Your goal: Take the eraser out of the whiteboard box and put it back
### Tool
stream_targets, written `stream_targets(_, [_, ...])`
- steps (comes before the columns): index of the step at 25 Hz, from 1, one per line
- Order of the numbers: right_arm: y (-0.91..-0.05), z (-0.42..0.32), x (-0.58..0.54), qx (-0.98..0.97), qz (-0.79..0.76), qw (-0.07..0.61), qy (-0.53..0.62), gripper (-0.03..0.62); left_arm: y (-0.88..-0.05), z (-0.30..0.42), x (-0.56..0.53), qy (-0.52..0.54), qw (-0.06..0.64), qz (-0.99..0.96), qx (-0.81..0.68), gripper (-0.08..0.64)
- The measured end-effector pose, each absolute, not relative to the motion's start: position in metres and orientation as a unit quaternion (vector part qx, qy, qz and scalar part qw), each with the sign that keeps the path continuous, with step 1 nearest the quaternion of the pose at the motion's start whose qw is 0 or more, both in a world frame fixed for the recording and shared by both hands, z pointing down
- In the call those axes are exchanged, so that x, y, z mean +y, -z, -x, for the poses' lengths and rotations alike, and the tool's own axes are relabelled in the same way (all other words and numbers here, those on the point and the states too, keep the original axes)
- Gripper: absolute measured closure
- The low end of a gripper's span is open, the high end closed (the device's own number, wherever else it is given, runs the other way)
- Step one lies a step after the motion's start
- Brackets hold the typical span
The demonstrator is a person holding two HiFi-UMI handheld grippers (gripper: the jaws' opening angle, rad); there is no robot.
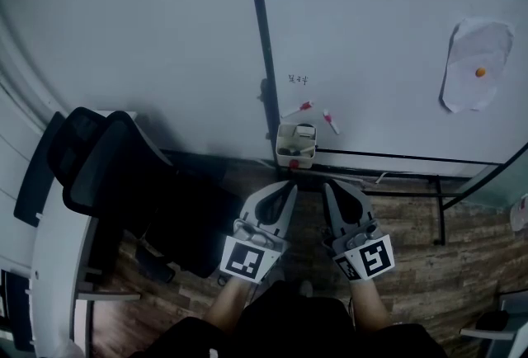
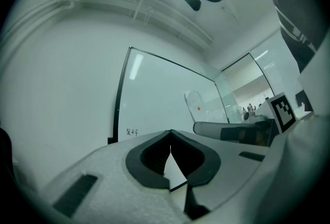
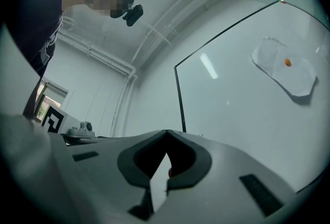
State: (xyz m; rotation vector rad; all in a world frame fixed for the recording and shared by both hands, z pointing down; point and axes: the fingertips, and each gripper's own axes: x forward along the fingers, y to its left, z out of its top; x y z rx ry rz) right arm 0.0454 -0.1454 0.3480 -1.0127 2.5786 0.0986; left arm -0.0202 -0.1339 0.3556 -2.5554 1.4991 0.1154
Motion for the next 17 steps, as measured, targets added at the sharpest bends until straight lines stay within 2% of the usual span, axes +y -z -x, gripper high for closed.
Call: stream_targets(17, [-0.3515, -0.0438, -0.1460, 0.913, 0.364, 0.182, -0.031, 0.589, -0.3609, 0.0255, -0.1358, -0.041, 0.078, 0.859, 0.504, 0.555])
